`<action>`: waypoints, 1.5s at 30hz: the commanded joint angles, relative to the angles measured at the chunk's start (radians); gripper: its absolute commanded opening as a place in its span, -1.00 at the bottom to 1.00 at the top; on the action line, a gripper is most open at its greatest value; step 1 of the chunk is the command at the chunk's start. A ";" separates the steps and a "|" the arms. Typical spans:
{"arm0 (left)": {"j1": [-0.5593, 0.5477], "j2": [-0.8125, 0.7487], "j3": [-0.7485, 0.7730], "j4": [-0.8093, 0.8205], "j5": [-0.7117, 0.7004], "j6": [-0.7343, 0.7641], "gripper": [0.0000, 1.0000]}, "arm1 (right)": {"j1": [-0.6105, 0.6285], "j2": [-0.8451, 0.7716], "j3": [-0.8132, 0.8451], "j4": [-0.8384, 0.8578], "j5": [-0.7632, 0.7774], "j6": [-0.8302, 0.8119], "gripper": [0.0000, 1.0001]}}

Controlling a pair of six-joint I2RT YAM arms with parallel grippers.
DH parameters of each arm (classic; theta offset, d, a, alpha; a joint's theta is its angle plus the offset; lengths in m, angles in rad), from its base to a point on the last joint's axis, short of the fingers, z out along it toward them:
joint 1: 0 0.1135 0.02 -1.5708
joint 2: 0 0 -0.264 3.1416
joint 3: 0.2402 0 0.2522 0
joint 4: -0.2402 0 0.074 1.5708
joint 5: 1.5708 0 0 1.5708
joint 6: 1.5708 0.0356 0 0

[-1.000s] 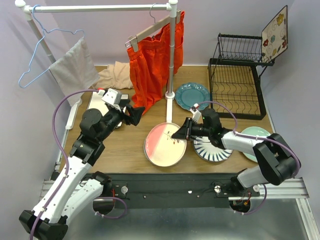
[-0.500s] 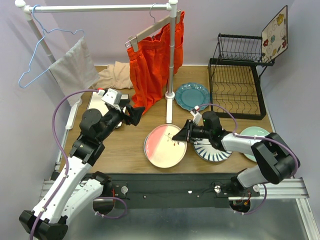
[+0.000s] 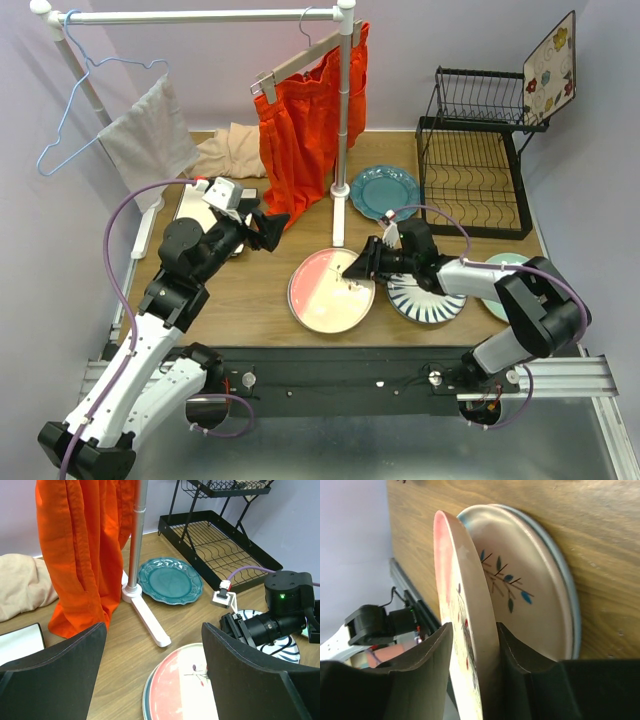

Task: Unload the plates from the dish rack
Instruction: Place the plate at the center of the board.

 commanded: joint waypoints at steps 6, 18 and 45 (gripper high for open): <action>0.006 -0.015 -0.004 0.006 0.016 0.002 0.72 | 0.008 -0.015 0.104 -0.171 0.133 -0.117 0.02; 0.006 -0.021 -0.004 0.009 0.019 -0.001 0.72 | 0.008 -0.007 0.150 -0.270 0.206 -0.160 0.04; 0.006 -0.020 -0.006 0.011 0.025 -0.003 0.72 | 0.008 -0.073 0.180 -0.454 0.372 -0.237 -0.18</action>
